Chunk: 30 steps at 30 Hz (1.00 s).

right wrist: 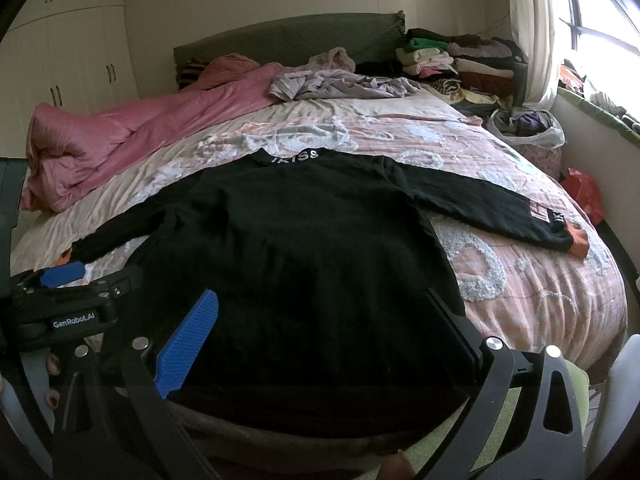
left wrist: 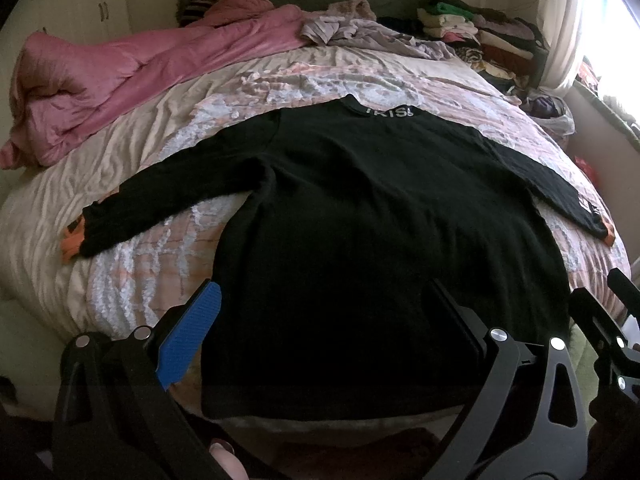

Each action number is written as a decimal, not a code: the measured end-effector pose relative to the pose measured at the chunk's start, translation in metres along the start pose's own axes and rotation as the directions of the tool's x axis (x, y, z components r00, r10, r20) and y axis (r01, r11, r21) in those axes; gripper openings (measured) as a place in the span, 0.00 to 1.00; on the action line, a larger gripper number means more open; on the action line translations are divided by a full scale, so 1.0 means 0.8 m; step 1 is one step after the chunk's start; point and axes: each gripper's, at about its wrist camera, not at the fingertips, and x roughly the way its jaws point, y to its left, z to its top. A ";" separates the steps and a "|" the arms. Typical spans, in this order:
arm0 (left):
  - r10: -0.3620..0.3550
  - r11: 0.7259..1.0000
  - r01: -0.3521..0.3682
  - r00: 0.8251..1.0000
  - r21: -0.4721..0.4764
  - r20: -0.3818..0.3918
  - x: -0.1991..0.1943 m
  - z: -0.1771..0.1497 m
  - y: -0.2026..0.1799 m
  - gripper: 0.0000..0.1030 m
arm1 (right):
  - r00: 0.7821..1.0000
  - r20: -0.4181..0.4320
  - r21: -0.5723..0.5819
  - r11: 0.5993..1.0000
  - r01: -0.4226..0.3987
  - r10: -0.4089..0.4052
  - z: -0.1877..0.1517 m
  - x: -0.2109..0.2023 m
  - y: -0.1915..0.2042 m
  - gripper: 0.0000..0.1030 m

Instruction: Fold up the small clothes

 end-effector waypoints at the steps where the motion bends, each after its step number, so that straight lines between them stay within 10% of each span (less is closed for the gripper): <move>1: 0.004 1.000 -0.004 1.000 0.002 0.001 0.000 0.000 -0.001 0.91 | 1.000 -0.001 0.001 1.000 0.000 0.000 0.000 0.000 0.000 0.96; 30: -0.088 0.995 0.088 0.996 0.047 -0.009 0.063 0.063 -0.053 0.91 | 0.999 -0.036 0.059 0.998 0.005 -0.003 0.077 0.054 -0.049 0.96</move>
